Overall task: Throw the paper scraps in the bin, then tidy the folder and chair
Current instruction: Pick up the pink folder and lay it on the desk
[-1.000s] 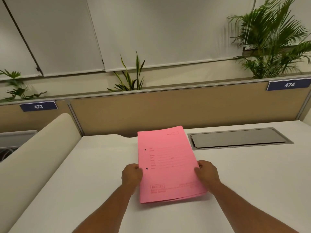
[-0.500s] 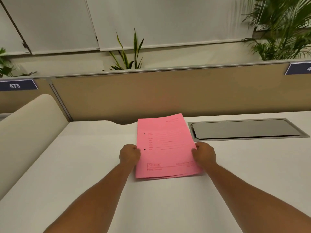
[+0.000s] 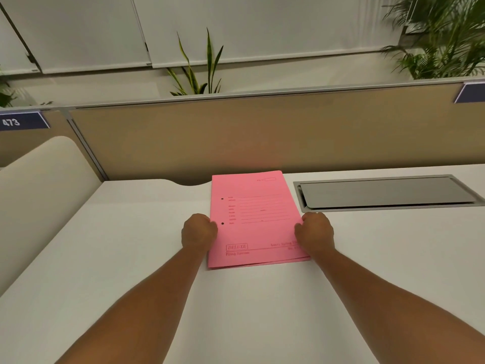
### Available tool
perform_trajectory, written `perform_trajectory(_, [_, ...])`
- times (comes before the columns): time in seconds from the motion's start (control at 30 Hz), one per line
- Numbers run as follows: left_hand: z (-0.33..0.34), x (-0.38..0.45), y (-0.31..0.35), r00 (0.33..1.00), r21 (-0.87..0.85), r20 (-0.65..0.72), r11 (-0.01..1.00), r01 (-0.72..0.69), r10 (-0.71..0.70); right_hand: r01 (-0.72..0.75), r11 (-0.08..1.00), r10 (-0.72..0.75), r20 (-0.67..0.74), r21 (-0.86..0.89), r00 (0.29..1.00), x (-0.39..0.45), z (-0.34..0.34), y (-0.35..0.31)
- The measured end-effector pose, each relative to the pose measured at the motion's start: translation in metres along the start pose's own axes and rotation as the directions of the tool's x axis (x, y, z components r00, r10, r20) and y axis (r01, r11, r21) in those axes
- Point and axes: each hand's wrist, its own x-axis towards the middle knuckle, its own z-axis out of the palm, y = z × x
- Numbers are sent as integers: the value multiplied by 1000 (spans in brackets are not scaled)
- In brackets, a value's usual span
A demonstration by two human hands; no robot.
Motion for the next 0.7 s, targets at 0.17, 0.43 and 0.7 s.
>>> perform_trajectory(0.17, [6, -8, -10, 999, -89, -39, 996, -4, 1, 16, 1000, -16, -13, 7, 1000, -3, -7, 1])
perform_trajectory(0.43, [-2, -31, -15, 989, -64, -75, 989, -136, 131, 230, 971, -233, -44, -62, 972, -25, -10, -7])
perform_trajectory(0.7, [-25, -67, -15, 956, 18, -62, 958, -286, 286, 503, 840, -513, 8, -202, 859, -56, -27, -21])
